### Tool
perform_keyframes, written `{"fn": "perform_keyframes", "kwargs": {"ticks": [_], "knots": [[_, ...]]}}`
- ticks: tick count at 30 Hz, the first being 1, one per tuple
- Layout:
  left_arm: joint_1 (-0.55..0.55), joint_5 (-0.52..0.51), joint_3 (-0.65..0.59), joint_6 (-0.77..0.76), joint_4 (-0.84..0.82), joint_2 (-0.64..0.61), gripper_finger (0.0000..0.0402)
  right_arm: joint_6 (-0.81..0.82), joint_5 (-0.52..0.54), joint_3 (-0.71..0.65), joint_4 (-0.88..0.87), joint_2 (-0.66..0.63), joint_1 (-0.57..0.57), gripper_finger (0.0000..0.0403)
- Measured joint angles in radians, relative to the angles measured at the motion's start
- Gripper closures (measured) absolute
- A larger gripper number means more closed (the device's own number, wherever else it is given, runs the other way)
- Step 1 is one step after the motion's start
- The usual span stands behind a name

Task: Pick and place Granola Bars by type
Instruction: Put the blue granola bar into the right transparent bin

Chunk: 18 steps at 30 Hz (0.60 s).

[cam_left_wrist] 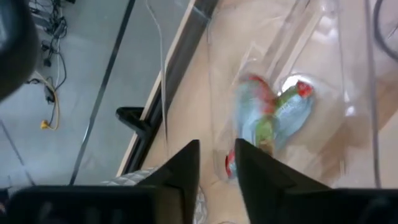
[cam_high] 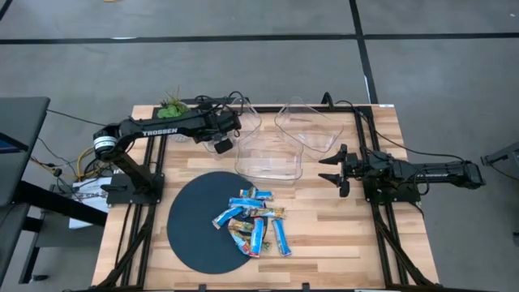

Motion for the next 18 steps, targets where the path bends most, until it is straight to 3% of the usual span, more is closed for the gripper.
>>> {"fn": "perform_keyframes", "kwargs": {"ticks": [8,18], "knots": [[-0.027,0.048,0.000,-0.008,0.001,0.000,0.0210,0.000,0.000,0.000,0.000,0.000,0.000,0.0163],[-0.242,0.239,0.000,-0.042,0.075,-0.031,0.0199,0.000,0.000,0.000,0.000,0.000,0.000,0.0163]]}}
